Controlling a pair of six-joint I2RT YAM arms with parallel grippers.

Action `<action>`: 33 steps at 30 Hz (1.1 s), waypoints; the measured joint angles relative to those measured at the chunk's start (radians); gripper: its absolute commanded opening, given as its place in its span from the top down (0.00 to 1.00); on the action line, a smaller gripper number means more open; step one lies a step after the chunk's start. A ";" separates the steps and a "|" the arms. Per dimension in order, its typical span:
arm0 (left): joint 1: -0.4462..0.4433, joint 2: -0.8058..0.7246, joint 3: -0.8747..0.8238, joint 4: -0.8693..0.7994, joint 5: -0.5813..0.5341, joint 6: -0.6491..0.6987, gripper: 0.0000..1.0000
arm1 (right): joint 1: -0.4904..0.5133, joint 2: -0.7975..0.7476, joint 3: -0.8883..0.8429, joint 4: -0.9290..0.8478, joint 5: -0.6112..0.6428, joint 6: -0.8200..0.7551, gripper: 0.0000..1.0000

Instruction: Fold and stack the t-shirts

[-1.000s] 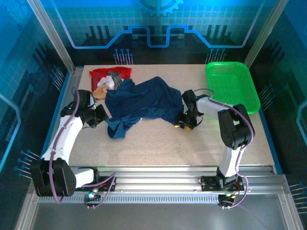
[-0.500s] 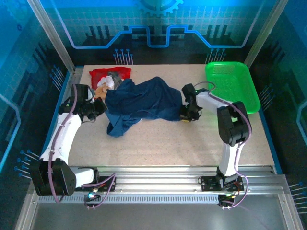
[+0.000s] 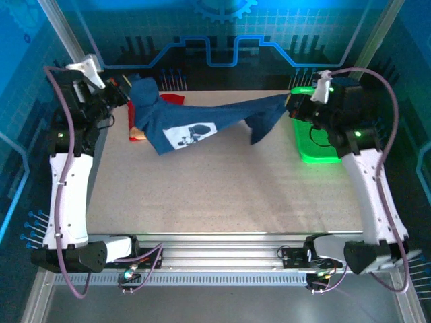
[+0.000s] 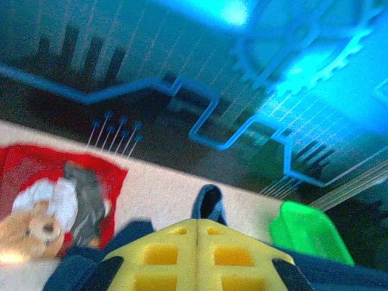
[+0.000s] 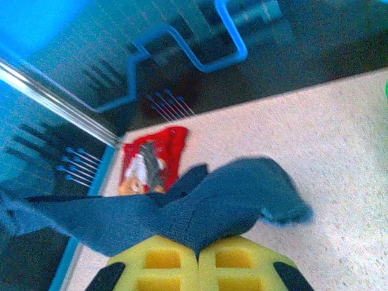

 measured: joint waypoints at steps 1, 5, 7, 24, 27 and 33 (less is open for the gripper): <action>0.000 -0.006 0.019 0.013 0.006 0.010 1.00 | -0.002 -0.032 0.010 -0.002 -0.011 0.000 1.00; 0.000 -0.034 0.088 0.064 0.053 0.039 1.00 | -0.010 -0.117 0.066 -0.026 -0.037 0.002 1.00; 0.000 -0.053 0.109 0.108 0.078 0.052 1.00 | -0.013 -0.141 0.118 -0.041 -0.040 0.005 1.00; 0.000 0.242 0.360 0.361 0.248 0.044 1.00 | -0.102 0.162 0.433 -0.074 -0.119 -0.032 1.00; 0.000 0.352 0.383 0.406 0.291 0.000 1.00 | -0.135 0.291 0.470 -0.069 -0.146 -0.029 1.00; 0.000 0.465 0.387 0.459 0.376 -0.072 1.00 | -0.175 0.382 0.499 -0.070 -0.188 -0.018 1.00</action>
